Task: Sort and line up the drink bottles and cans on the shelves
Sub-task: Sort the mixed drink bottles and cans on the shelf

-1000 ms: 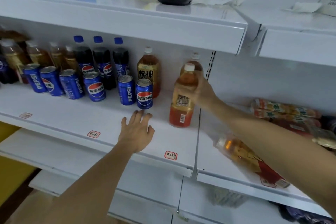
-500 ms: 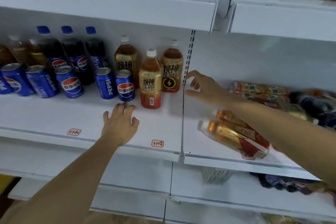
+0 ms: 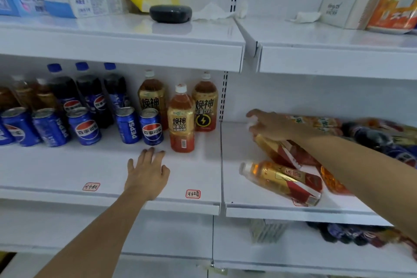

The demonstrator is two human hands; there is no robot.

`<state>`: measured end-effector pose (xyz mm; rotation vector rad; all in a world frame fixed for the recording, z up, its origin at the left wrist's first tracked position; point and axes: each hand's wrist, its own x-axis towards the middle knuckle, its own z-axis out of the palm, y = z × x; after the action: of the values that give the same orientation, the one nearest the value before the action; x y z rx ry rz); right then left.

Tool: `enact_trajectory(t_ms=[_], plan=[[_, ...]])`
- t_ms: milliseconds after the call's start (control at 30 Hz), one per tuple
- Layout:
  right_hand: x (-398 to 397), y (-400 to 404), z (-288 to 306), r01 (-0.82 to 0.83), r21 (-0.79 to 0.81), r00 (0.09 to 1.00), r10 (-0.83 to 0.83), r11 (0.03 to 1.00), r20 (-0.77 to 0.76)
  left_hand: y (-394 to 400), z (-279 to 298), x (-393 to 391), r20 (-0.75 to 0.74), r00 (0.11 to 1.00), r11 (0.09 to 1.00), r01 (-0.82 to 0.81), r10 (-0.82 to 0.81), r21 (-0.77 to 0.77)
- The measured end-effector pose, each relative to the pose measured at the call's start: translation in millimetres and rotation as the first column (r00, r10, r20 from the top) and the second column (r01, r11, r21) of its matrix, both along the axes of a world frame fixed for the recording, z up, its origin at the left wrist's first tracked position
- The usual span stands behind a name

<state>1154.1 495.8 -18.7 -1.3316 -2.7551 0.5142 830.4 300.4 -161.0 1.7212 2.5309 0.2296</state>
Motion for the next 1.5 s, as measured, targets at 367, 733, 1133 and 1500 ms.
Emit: enact_trajectory(t_ms=[367, 733, 1133, 1500], plan=[[-77.6, -3.9, 3.7, 0.148, 0.052, 0.839, -0.098, 0.988, -0.535, 0.6, 2.6, -0.8, 0.005, 1.0, 1.0, -0.002, 0.002, -0.005], [6.8, -72.0, -14.9, 0.101, -0.174, 0.912, -0.021, 0.98, 0.409, 1.9, -2.0, -2.8, 0.01, 1.0, 1.0, -0.005, 0.005, 0.008], [-39.3, -73.3, -27.1, 0.211, -0.235, 0.779, -0.308, 0.949, -0.545, -1.9, 0.7, -2.1, 0.009, 1.0, 1.0, 0.01, -0.01, 0.026], [-59.7, -67.9, -48.3, 0.31, -0.183, 0.699, -0.354, 0.933, -0.621, -9.1, -11.9, -7.7, 0.021, 0.997, 0.961, 0.066, -0.075, 0.268]])
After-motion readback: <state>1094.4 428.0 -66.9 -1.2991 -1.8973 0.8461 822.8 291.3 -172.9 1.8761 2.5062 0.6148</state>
